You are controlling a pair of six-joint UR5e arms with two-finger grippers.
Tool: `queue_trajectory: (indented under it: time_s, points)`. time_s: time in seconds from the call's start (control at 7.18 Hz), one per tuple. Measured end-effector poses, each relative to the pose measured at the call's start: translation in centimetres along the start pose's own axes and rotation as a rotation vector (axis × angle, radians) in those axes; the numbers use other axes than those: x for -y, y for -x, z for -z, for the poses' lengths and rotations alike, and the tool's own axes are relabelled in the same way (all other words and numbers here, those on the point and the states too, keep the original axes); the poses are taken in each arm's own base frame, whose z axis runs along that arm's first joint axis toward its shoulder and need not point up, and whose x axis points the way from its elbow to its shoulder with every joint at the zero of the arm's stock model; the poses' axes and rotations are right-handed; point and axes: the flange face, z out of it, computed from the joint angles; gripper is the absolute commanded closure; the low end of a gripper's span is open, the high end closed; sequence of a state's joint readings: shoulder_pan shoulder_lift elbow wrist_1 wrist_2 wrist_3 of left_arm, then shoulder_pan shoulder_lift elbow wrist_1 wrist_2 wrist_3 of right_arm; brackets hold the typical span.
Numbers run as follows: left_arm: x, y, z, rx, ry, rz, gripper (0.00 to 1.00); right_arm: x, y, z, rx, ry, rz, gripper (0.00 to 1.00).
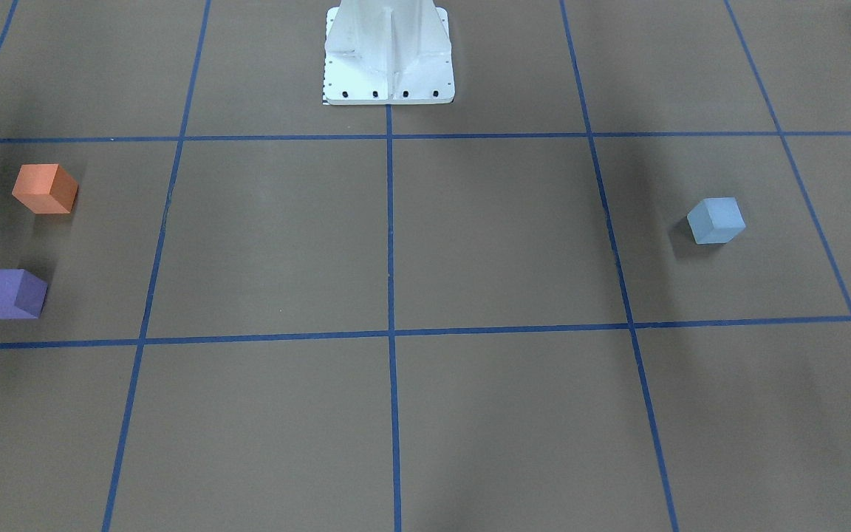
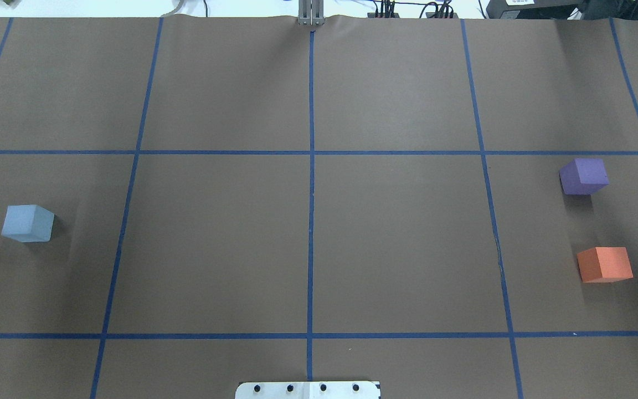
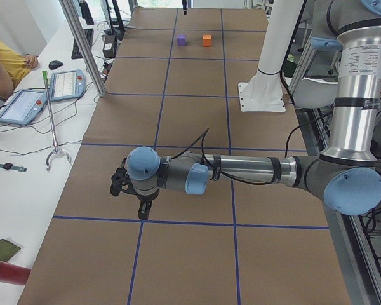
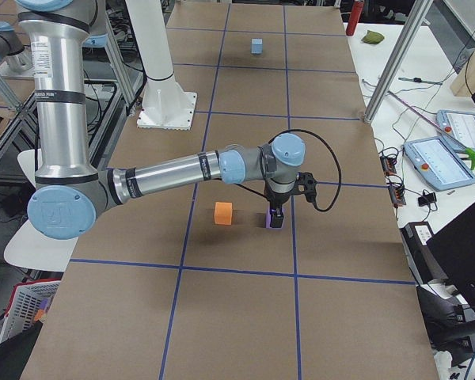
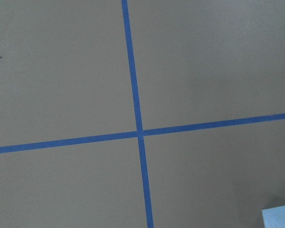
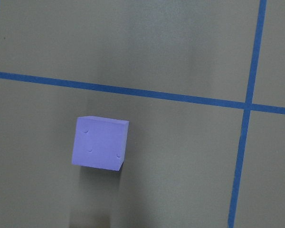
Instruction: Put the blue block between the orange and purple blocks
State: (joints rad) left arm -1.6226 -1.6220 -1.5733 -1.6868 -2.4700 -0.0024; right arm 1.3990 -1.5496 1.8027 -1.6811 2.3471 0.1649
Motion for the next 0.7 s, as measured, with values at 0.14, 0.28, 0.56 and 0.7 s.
queue_trajectory:
  time_s: [0.14, 0.28, 0.56, 0.7]
  points:
    - [-0.1, -0.1, 0.4, 0.003, -0.005, -0.001, 0.0, -0.2, -1.0, 0.6, 0.008, -0.003, -0.03, 0.0]
    - [-1.1, 0.1, 0.4, 0.011, -0.007, -0.004, 0.0, -0.6, -2.1, 1.0, 0.023, -0.004, -0.056, 0.0]
    - [-4.5, 0.4, 0.1, 0.015, -0.036, -0.033, 0.0, -1.4, -3.3, 0.6, 0.03, 0.003, -0.077, 0.0]
    - [-5.1, 0.2, -0.2, 0.012, -0.047, -0.046, 0.0, -1.6, -3.6, 0.4, 0.029, 0.005, -0.078, 0.0]
